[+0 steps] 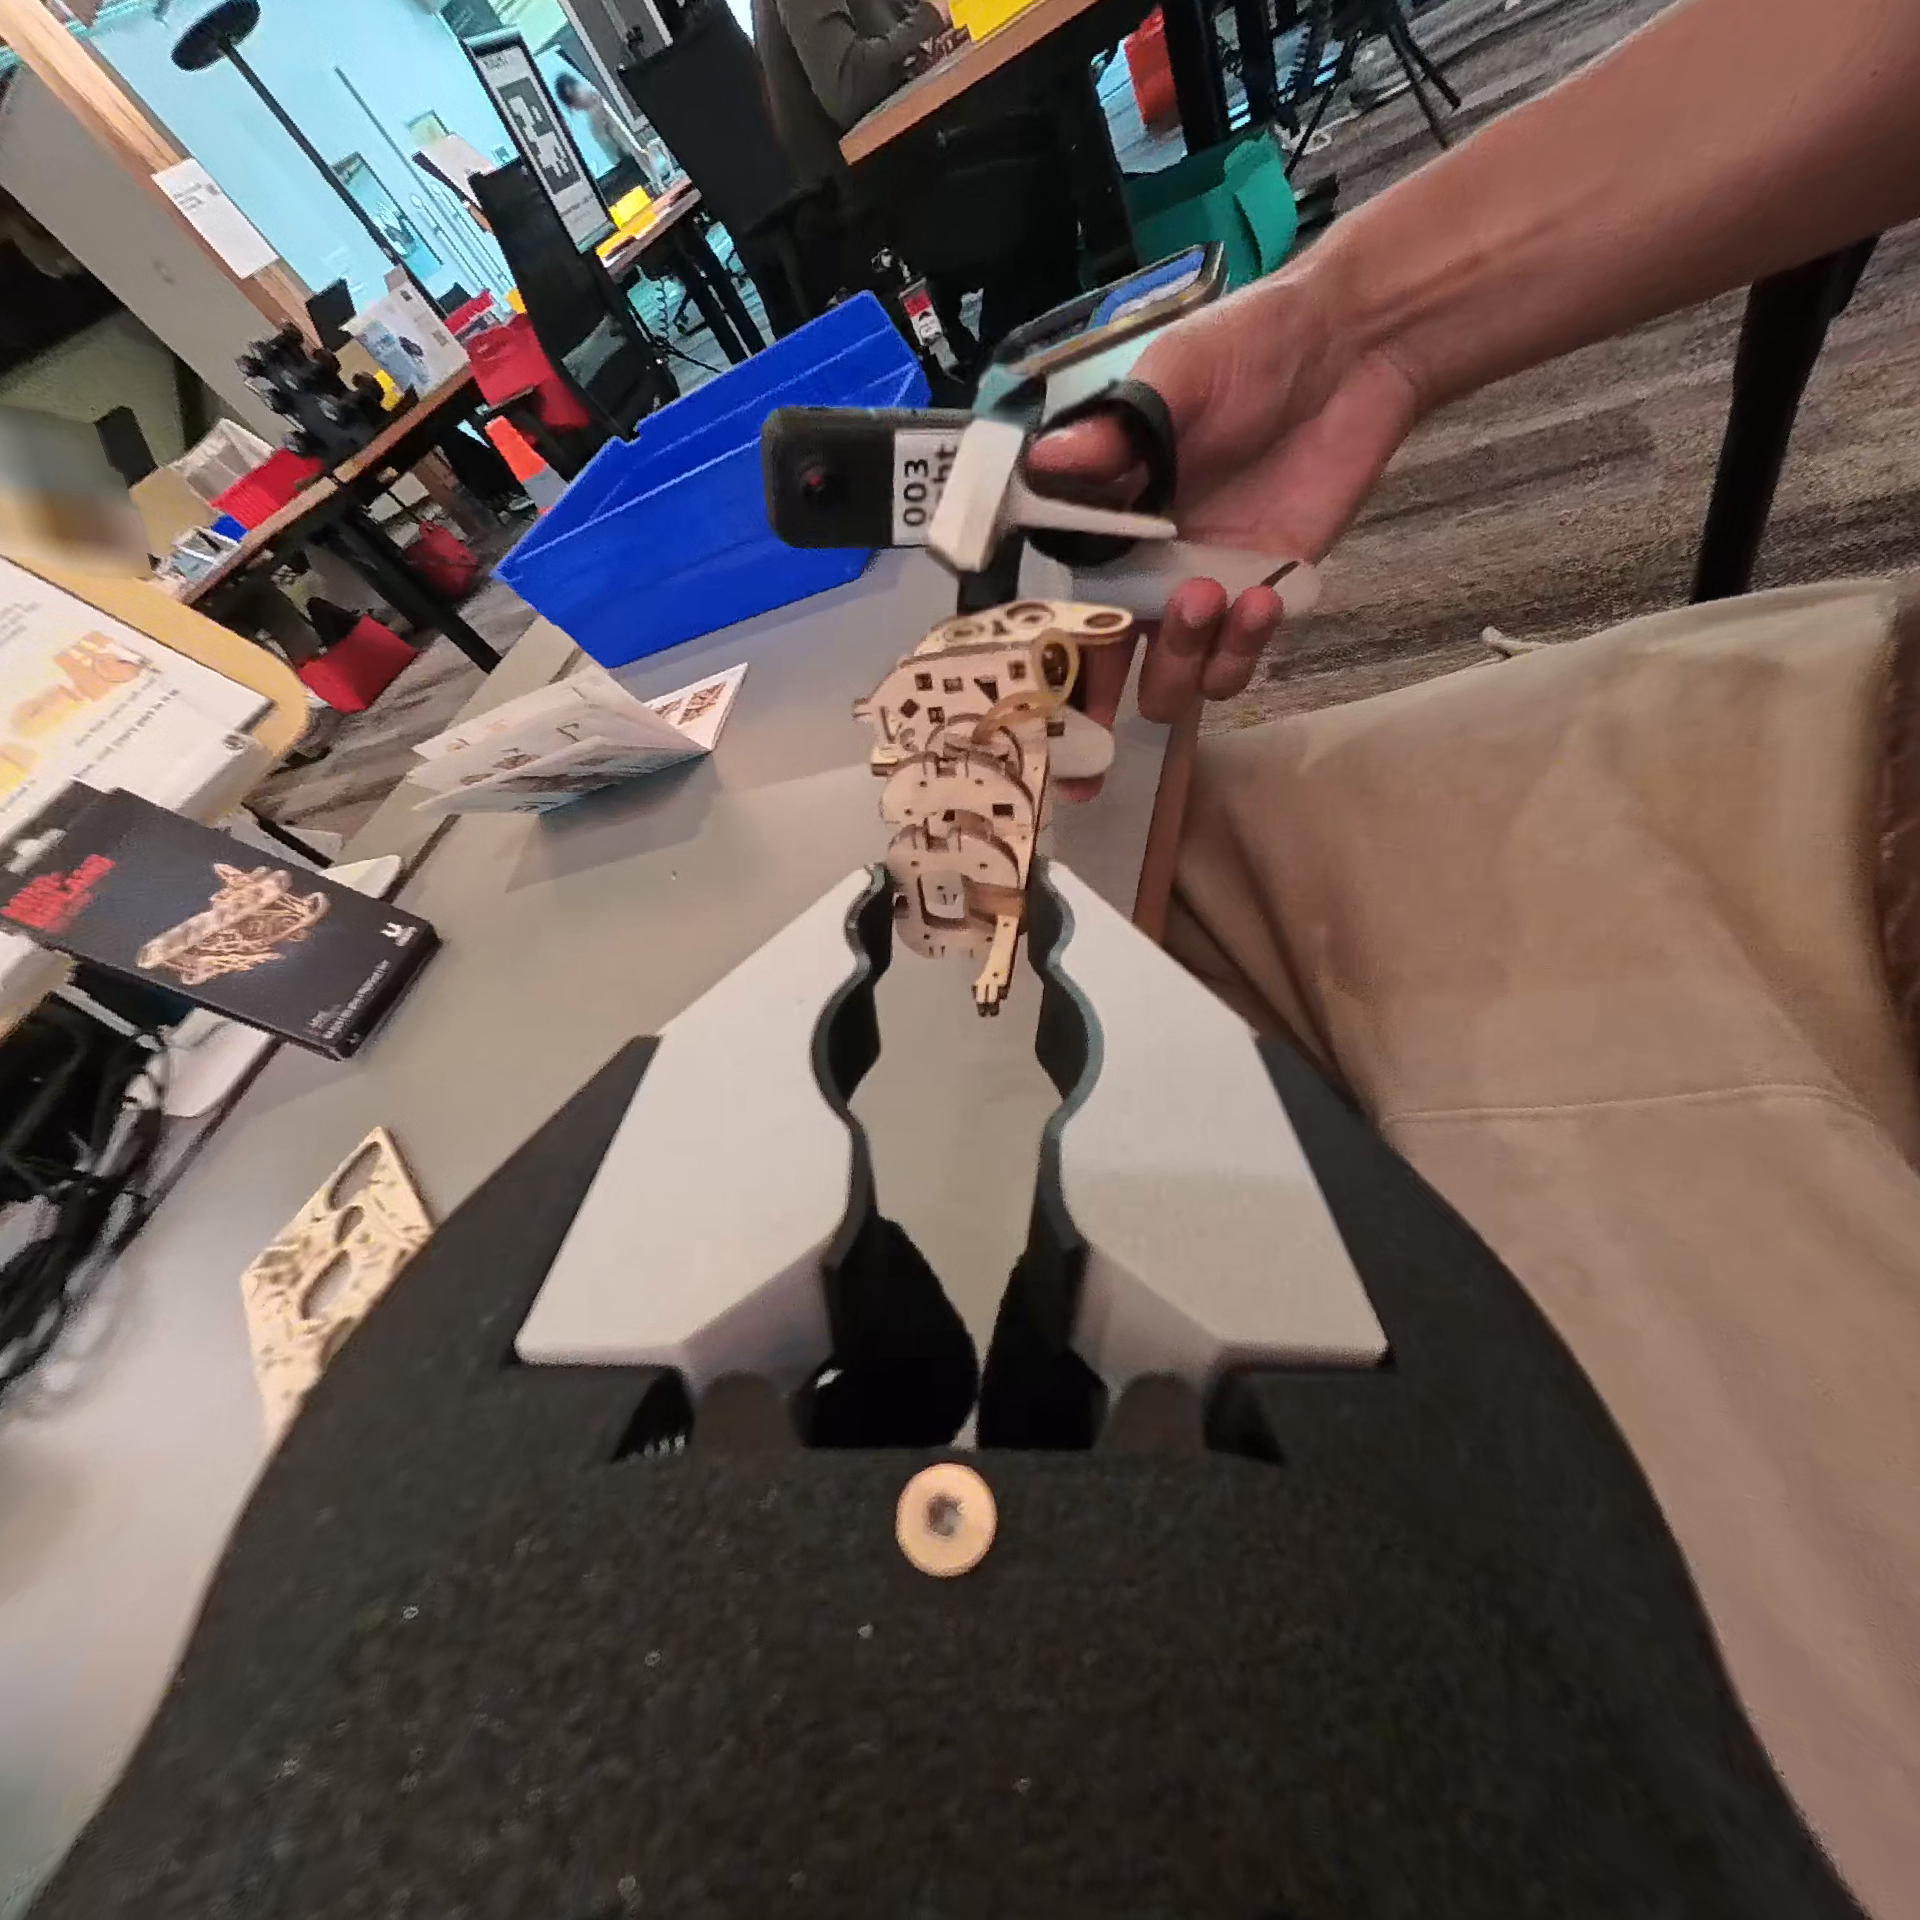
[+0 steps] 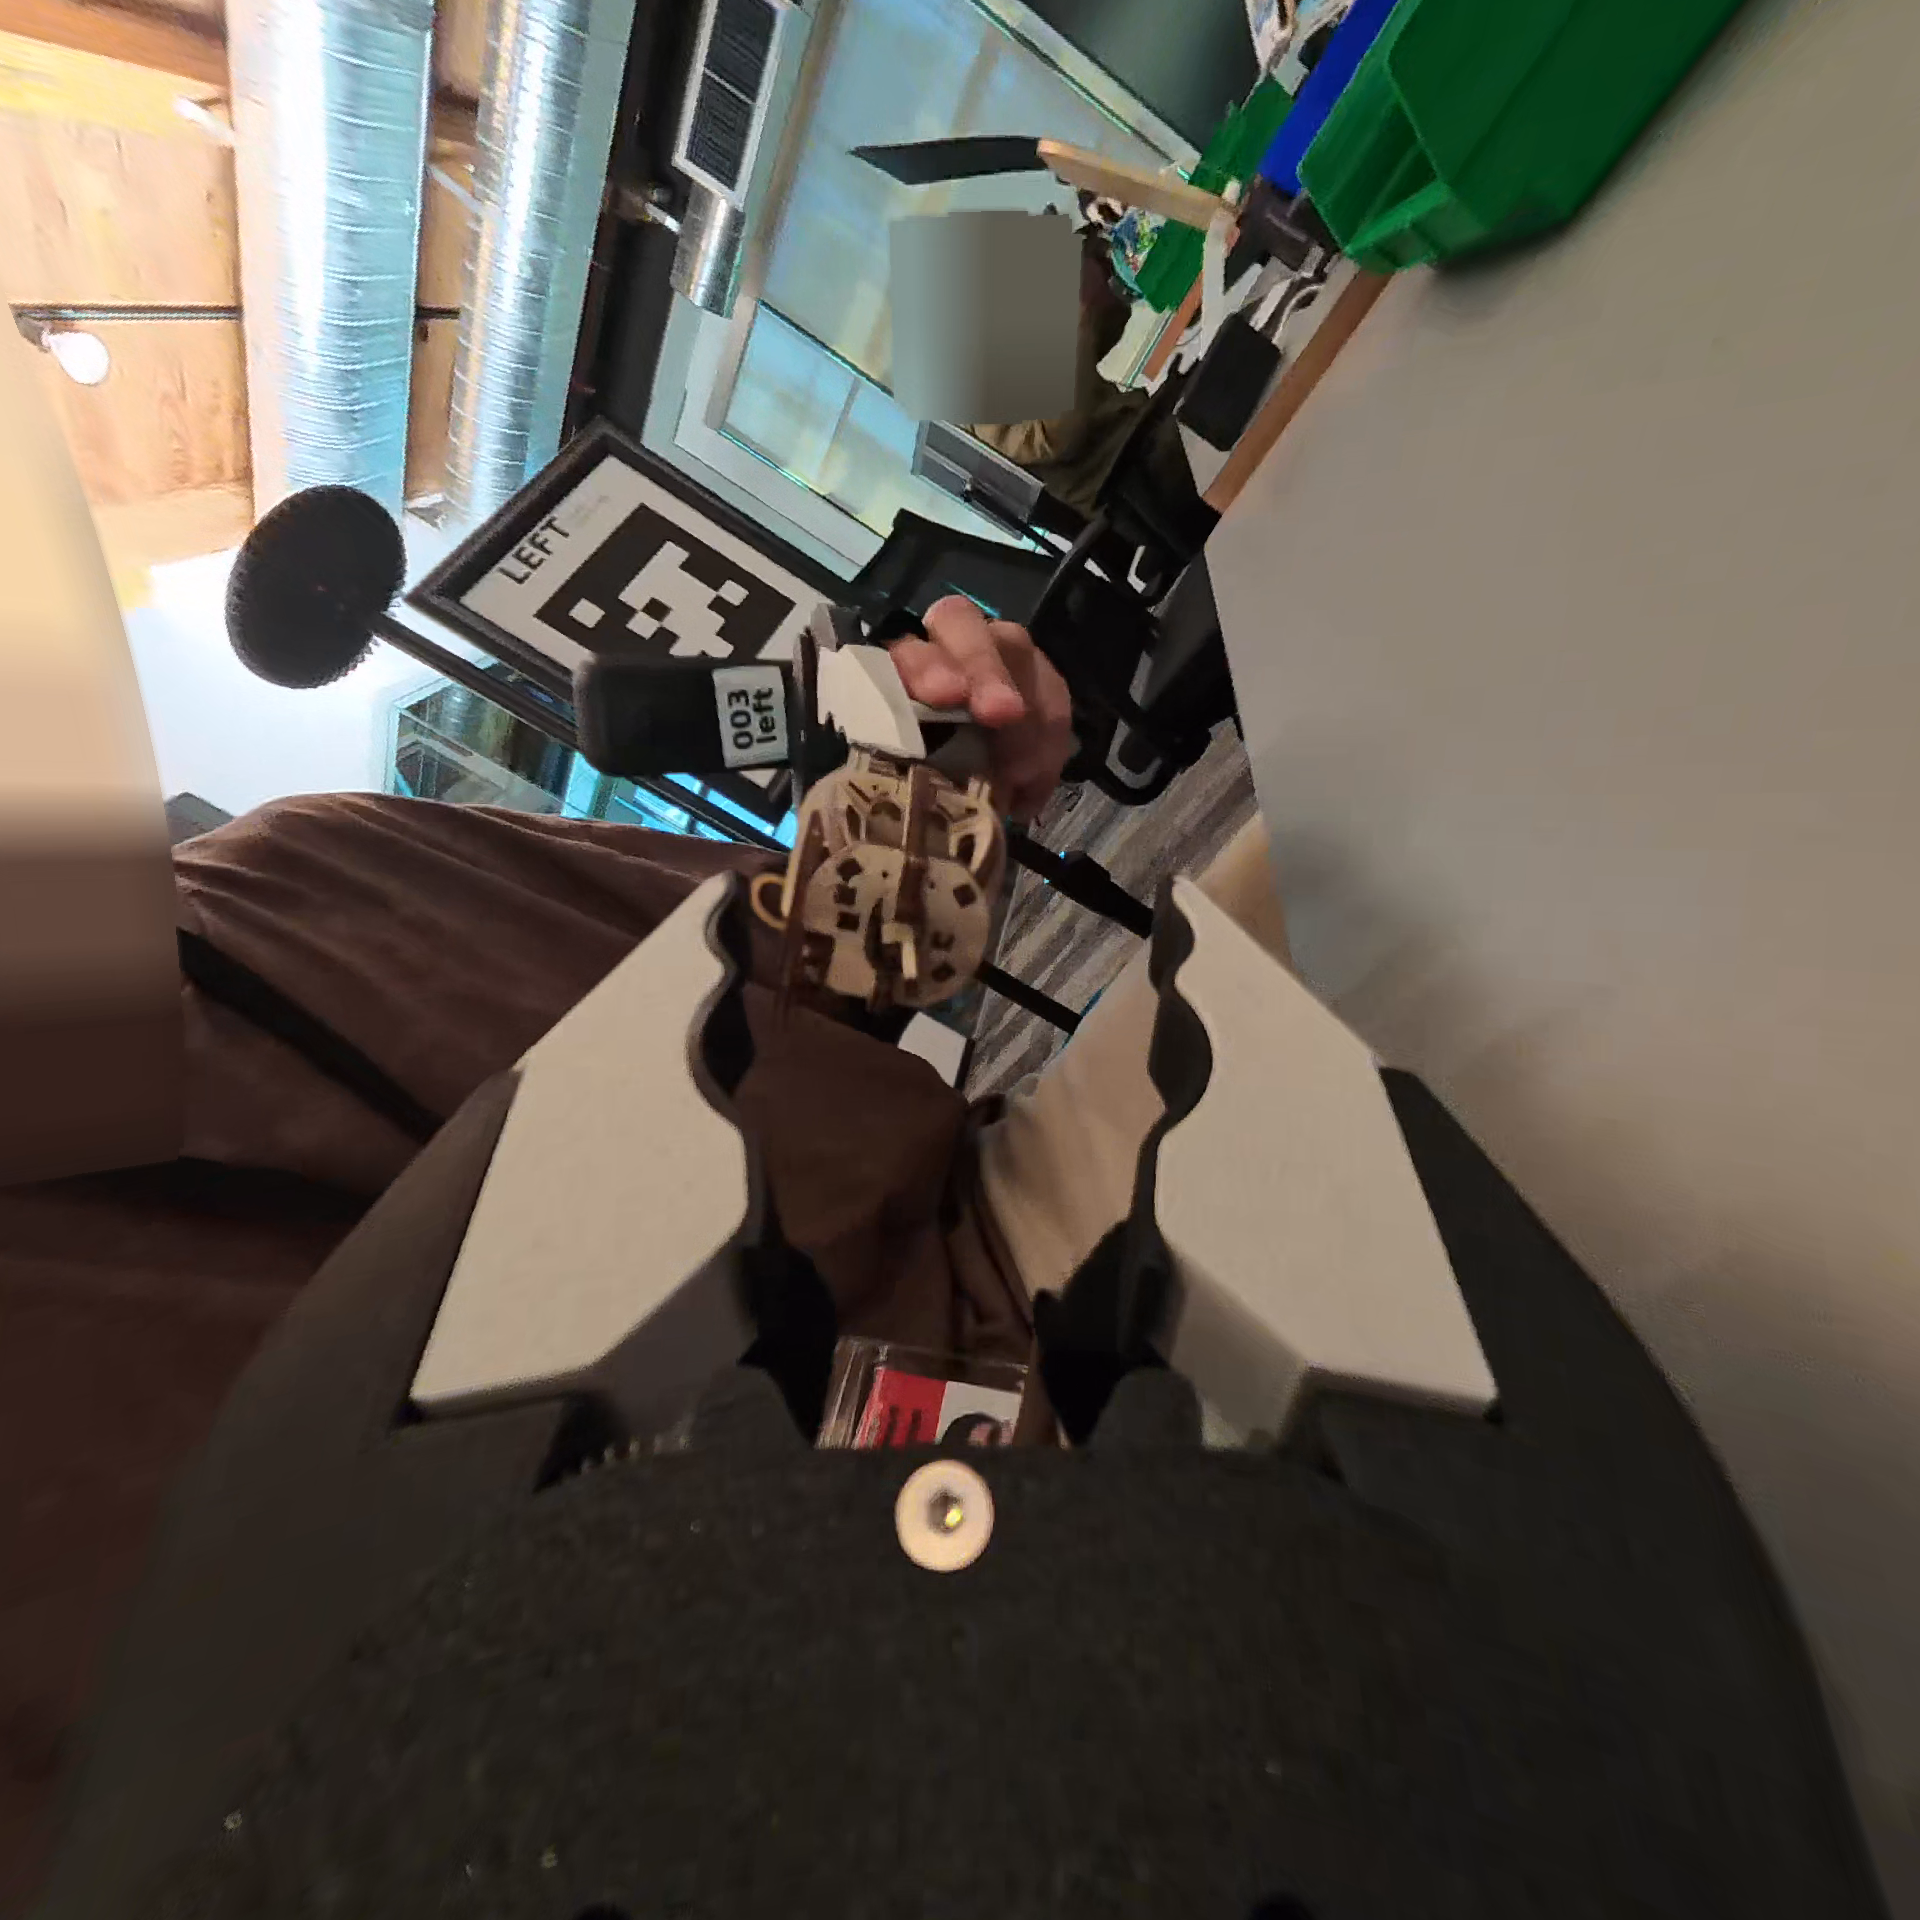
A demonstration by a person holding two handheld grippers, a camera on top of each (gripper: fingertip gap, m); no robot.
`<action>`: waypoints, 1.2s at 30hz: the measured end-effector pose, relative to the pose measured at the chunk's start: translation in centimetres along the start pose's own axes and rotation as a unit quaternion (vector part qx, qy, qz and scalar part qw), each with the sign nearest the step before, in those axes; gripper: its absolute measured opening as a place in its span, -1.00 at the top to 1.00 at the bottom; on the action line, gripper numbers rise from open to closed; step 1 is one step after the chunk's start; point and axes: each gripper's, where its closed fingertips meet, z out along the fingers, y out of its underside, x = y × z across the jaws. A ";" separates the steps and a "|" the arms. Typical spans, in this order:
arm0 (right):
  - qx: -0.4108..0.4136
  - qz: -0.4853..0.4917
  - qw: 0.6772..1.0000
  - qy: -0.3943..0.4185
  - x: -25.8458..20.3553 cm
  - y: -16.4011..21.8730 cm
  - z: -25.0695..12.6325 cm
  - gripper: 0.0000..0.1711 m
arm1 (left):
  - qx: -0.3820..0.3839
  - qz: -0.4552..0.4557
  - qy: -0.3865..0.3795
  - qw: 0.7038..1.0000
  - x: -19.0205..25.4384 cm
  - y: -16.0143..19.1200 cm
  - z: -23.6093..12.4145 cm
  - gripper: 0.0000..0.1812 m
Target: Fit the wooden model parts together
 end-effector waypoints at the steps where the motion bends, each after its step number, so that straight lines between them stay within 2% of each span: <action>1: 0.008 -0.001 1.000 0.000 0.0 -0.2 0.0 0.12 | 0.002 -0.017 0.005 1.000 0.0 0.0 0.0 0.74; 3: 0.022 -0.024 0.999 0.008 -0.1 -0.9 -0.4 0.16 | 0.010 -0.059 0.008 0.998 -0.4 0.1 0.0 0.74; 6: 0.026 -0.127 0.990 0.060 0.2 -1.6 -1.1 0.17 | 0.026 -0.104 0.009 0.994 -0.9 0.0 -0.1 0.75; 8: 0.028 -0.205 0.974 0.092 0.2 -2.1 -1.5 0.18 | 0.022 -0.093 -0.004 0.995 -1.2 0.2 0.0 0.74; 10: 0.008 -0.239 0.962 0.133 1.1 -1.7 -1.8 0.18 | 0.006 -0.049 -0.033 0.998 -1.6 0.5 0.1 0.74; 12: -0.006 -0.211 0.967 0.141 1.7 -1.2 -1.8 0.17 | -0.025 0.025 -0.070 0.997 -1.9 1.0 0.2 0.74; 17: 0.020 -0.095 0.993 0.073 2.0 -1.0 -0.9 0.16 | -0.058 0.141 -0.112 0.982 -1.7 0.9 0.5 0.73; 21: 0.033 -0.060 0.998 -0.008 0.8 -1.0 0.2 0.14 | -0.061 0.182 -0.129 0.973 -1.5 0.1 0.6 0.74; 23: 0.032 -0.059 0.998 -0.006 1.1 -1.2 0.5 0.14 | -0.092 0.206 -0.146 0.963 -1.8 0.5 0.8 0.74; 26: 0.020 -0.109 0.990 0.090 3.1 -1.4 0.5 0.15 | -0.151 0.248 -0.171 0.942 -2.3 1.5 1.0 0.74; 30: 0.000 -0.249 0.938 0.243 4.7 -2.5 0.1 0.13 | -0.213 0.275 -0.201 0.916 -2.9 2.4 1.2 0.74; 32: 0.012 -0.280 0.917 0.282 4.5 -3.3 0.0 0.16 | -0.239 0.280 -0.207 0.906 -3.0 2.9 1.4 0.74; 36: 0.023 -0.283 0.908 0.307 4.6 -3.7 0.2 0.24 | -0.260 0.288 -0.210 0.898 -2.5 3.2 1.8 0.73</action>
